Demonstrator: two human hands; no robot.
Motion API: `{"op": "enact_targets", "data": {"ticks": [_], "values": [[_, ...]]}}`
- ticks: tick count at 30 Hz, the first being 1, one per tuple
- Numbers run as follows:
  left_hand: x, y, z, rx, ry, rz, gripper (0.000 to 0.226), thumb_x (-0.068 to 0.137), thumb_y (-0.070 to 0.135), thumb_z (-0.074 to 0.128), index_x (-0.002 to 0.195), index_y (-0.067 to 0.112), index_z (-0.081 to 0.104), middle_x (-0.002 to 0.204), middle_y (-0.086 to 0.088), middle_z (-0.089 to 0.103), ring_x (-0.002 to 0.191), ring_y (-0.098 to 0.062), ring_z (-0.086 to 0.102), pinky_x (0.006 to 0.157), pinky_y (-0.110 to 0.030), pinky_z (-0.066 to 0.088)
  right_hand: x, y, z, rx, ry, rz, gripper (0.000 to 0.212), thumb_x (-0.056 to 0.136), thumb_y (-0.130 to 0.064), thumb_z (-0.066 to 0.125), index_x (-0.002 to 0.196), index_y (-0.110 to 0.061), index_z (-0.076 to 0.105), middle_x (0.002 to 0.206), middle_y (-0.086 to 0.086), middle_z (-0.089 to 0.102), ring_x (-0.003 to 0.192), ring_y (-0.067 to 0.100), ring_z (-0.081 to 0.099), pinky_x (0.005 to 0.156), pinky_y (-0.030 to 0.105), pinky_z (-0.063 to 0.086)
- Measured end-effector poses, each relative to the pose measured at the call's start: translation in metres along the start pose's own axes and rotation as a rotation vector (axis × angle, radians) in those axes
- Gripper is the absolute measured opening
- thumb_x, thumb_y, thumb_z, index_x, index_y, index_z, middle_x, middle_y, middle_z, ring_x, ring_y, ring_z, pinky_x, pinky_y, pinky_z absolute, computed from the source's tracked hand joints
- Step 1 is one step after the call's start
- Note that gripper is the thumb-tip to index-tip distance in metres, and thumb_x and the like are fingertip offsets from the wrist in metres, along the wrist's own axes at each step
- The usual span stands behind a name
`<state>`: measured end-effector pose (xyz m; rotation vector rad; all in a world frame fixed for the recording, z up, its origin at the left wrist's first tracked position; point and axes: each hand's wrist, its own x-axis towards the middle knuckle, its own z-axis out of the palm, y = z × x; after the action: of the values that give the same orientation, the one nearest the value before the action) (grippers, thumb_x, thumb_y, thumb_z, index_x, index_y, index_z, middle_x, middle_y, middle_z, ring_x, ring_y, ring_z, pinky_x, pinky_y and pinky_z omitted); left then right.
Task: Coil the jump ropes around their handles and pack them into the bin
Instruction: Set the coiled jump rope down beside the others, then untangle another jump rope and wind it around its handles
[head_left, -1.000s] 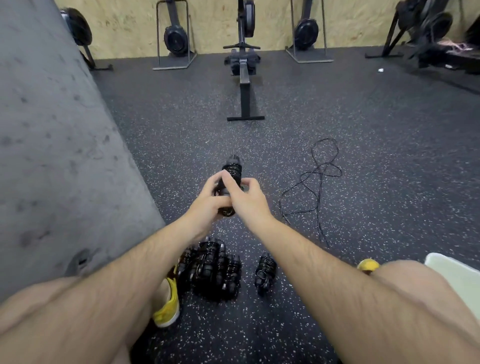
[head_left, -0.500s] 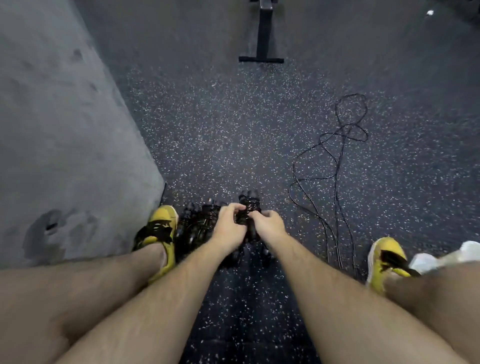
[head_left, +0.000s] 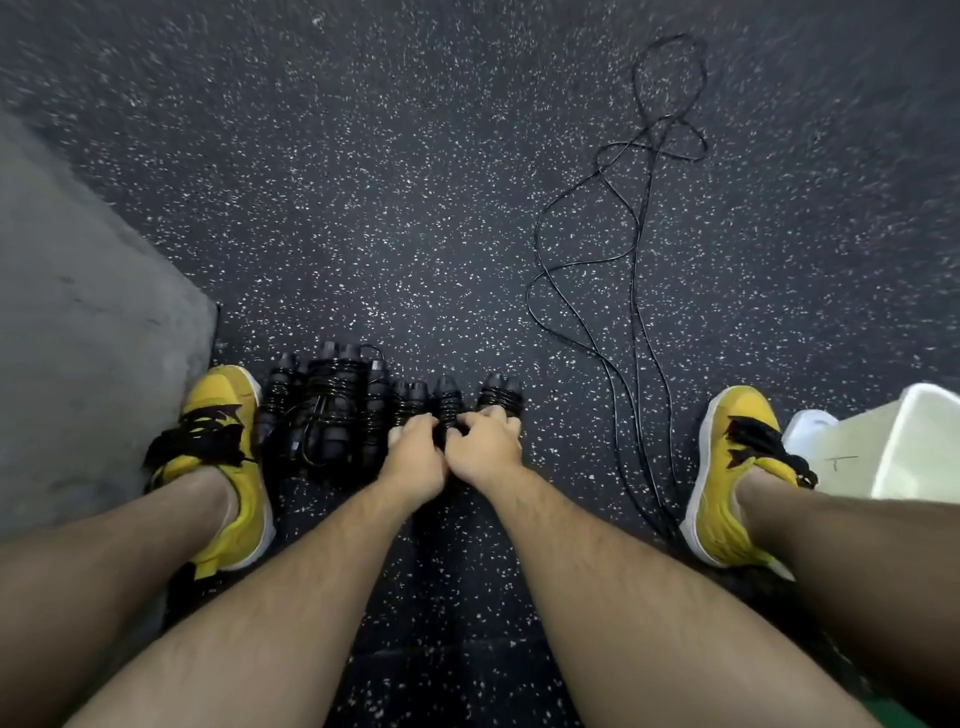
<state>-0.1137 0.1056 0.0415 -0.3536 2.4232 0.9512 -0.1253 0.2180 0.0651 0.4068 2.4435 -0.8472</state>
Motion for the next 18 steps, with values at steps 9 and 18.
{"op": "enact_targets", "data": {"ticks": [9,18], "values": [[-0.019,0.058,0.033,0.127,0.103,0.362,0.032,0.1,0.026,0.048,0.13,0.022,0.061,0.127,0.002,0.061,0.12,-0.023,0.051,0.103,-0.041,0.042,-0.021,0.058,-0.04,-0.006,0.196,-0.037,0.038,0.101,-0.029,0.038,0.135,-0.019,0.052,0.135,0.005,0.049,0.127,0.024,0.04,0.106,0.041,0.04],[-0.036,0.125,0.141,0.135,-0.272,0.484,0.036,0.102,0.016,0.048,0.136,0.011,0.058,0.134,-0.01,0.061,0.126,-0.026,0.053,0.109,-0.036,0.04,-0.033,0.182,-0.079,-0.041,0.202,0.177,0.037,0.099,-0.024,0.044,0.133,-0.01,0.049,0.133,0.011,0.049,0.125,0.031,0.048,0.103,0.041,0.042]]}}
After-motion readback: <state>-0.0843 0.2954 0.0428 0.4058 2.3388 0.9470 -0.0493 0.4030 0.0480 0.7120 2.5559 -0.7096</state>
